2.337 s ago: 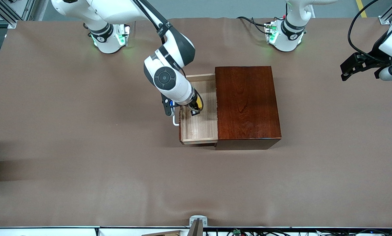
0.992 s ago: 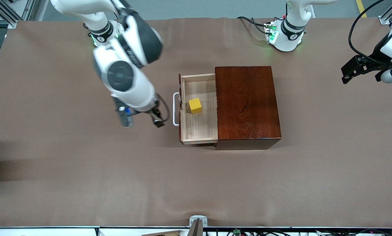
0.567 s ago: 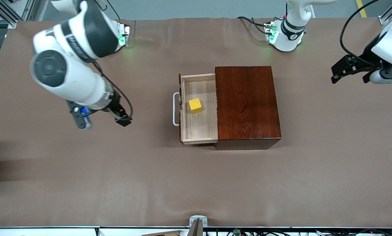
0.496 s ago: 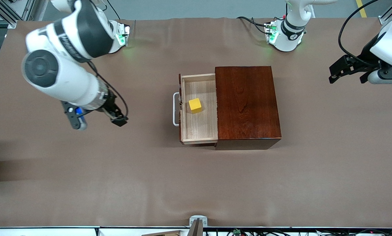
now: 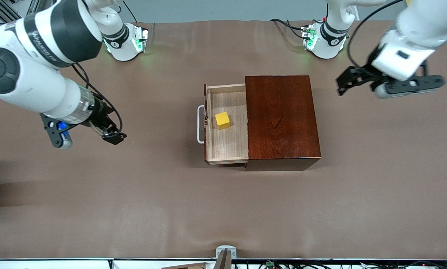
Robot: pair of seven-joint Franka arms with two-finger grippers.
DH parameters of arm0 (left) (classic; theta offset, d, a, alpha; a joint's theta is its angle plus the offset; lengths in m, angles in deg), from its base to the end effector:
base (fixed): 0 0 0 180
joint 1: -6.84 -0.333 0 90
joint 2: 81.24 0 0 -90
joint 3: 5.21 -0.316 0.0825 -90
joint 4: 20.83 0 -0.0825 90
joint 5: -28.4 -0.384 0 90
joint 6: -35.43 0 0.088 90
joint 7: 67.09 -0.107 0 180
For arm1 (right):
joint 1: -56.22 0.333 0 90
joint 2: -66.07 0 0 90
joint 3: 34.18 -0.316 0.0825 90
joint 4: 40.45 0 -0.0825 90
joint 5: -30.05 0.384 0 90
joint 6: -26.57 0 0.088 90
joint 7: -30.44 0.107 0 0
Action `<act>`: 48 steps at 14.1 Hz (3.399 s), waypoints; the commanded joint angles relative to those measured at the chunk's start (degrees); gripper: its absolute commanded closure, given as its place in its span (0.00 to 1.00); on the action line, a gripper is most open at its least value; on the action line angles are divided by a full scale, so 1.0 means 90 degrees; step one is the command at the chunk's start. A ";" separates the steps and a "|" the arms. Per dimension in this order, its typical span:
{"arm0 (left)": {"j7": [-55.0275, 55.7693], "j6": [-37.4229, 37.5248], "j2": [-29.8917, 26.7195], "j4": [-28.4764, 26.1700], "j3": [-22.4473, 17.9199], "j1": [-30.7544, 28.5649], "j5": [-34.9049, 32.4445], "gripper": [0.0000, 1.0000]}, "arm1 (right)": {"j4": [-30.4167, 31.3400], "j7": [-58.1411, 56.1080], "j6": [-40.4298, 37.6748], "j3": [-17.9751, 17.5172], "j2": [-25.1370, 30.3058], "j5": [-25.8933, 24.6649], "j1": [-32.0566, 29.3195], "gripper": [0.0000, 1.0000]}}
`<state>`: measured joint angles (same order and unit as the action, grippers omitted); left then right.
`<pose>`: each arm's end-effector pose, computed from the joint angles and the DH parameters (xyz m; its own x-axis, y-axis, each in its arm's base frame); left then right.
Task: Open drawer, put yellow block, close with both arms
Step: 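Withdraw the right gripper while the left gripper moves to the drawer, then lower the left gripper to the drawer handle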
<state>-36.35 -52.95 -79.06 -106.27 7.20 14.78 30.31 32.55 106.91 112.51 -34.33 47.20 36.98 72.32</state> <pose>0.5283 -0.1971 0.6388 0.9838 0.1792 -0.0090 0.1794 -0.9828 0.0429 0.6138 0.1928 0.5606 0.4891 -0.8606 -0.1421 -0.8621 -0.5017 0.0715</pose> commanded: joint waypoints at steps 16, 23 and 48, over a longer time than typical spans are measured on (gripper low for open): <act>0.5470 -0.1917 0.2765 0.1543 0.0037 0.3571 -0.1023 0.00 | -0.0025 -0.5776 -0.1423 -0.0100 0.1061 -0.0009 -0.1963 0.00; 0.7645 -0.3459 0.3684 0.1759 -0.0477 0.4652 -0.1023 0.00 | -0.0649 -0.7150 -0.1785 -0.0061 0.0993 -0.0175 -0.2228 0.00; 1.0686 -0.4595 0.5315 0.1886 -0.2424 0.6374 -0.1023 0.00 | 0.1400 -0.8712 -0.0867 -0.0003 0.2428 -0.0693 -0.1837 0.00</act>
<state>56.87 -96.28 -31.96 -90.56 -13.16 71.64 22.61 43.05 29.98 104.18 -34.88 67.00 31.10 56.22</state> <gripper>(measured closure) 0.000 0.000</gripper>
